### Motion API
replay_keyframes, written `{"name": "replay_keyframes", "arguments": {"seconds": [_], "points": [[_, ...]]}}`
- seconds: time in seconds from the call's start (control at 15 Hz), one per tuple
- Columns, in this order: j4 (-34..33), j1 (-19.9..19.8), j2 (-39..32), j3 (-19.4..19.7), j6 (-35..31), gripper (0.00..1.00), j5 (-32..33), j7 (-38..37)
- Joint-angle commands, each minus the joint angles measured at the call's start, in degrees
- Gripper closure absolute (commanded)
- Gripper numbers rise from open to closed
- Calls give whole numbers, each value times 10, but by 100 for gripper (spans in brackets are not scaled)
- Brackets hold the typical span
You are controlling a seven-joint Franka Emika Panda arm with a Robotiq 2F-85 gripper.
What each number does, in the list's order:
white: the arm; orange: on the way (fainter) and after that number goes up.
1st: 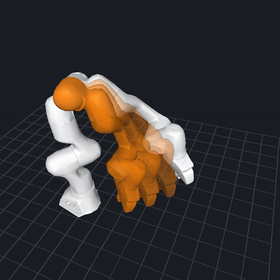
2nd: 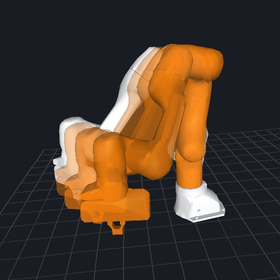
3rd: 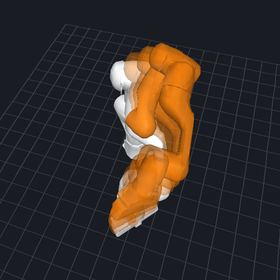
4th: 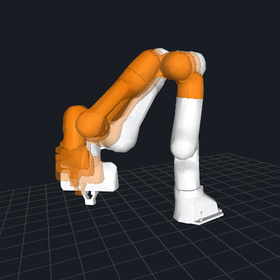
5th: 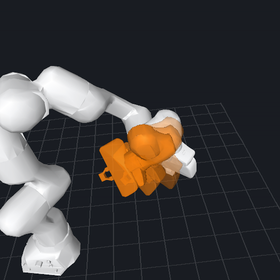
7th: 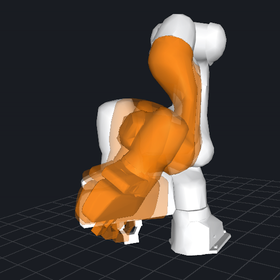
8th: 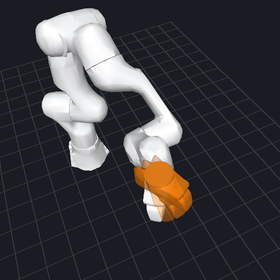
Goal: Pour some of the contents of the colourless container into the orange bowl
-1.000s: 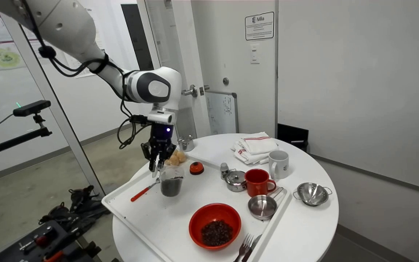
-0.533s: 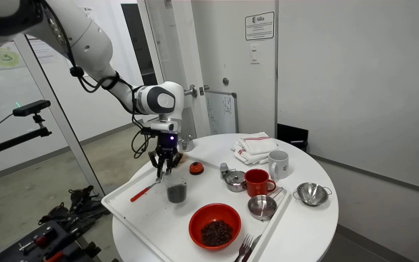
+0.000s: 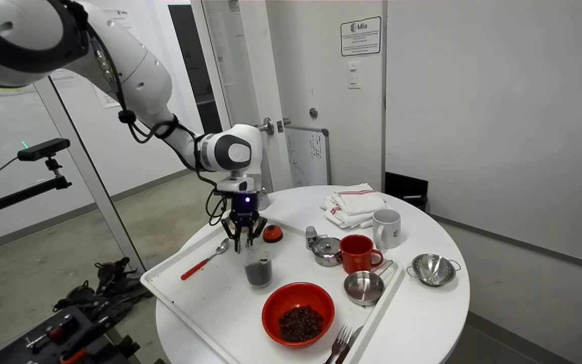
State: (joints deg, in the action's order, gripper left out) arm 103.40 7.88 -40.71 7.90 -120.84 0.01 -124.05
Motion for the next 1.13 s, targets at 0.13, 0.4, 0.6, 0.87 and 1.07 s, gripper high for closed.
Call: {"name": "replay_keyframes", "arguments": {"seconds": [0.13, 0.4, 0.6, 0.87, 1.07], "points": [[-3, -4, -14, 0, -59, 93, 0, -10], [-4, -15, -19, -8, -60, 45, -6, 20], [-2, -22, -15, -11, -54, 24, -8, 35], [-2, -16, -17, -5, -52, 20, -5, 30], [-2, -17, -17, -6, -52, 18, -5, 31]]}}
